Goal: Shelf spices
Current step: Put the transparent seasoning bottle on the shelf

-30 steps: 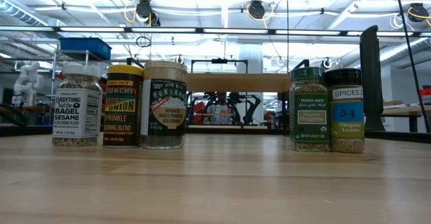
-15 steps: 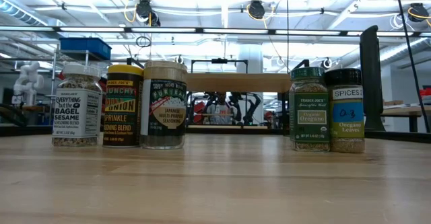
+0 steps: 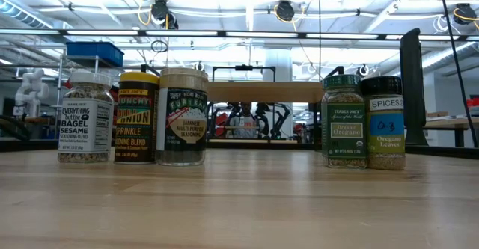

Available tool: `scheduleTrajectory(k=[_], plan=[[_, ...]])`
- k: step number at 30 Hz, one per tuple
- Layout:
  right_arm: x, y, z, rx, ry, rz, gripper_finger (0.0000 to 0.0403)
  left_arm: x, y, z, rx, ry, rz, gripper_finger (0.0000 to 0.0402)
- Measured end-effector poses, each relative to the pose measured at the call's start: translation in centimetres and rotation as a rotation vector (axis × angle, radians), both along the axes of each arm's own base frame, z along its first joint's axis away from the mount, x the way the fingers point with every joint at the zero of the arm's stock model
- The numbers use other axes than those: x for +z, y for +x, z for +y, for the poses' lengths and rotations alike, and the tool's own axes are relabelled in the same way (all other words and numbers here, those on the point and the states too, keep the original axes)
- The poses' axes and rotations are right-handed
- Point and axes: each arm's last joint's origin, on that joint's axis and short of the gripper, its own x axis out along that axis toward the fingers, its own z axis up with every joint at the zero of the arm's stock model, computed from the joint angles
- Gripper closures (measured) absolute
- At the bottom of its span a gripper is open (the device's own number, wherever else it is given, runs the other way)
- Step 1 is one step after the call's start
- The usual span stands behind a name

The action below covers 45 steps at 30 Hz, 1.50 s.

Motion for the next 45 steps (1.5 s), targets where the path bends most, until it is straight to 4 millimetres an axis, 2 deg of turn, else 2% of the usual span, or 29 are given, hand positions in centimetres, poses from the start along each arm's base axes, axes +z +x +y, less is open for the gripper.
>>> scheduleTrajectory(k=[17,24,31,45], plan=[[0.0,-0.2,-0.1,-0.006,-0.063,-0.009,0.0227,-0.1,0.1,0.0,-0.063,-0.091,0.017,0.0070],[0.1,-0.2,-0.2,-0.011,-0.113,-0.026,0.0227,-0.1,0.2,0.5,0.019,-0.127,0.013,0.0070],[0.2,-0.1,-0.2,-0.013,-0.142,-0.041,0.0227,-0.1,0.5,1.1,0.025,-0.202,0.003,0.0070],[0.2,-0.2,-0.1,-0.003,-0.150,-0.039,0.0227,-0.2,0.6,1.1,-0.008,-0.161,0.013,0.0071]])
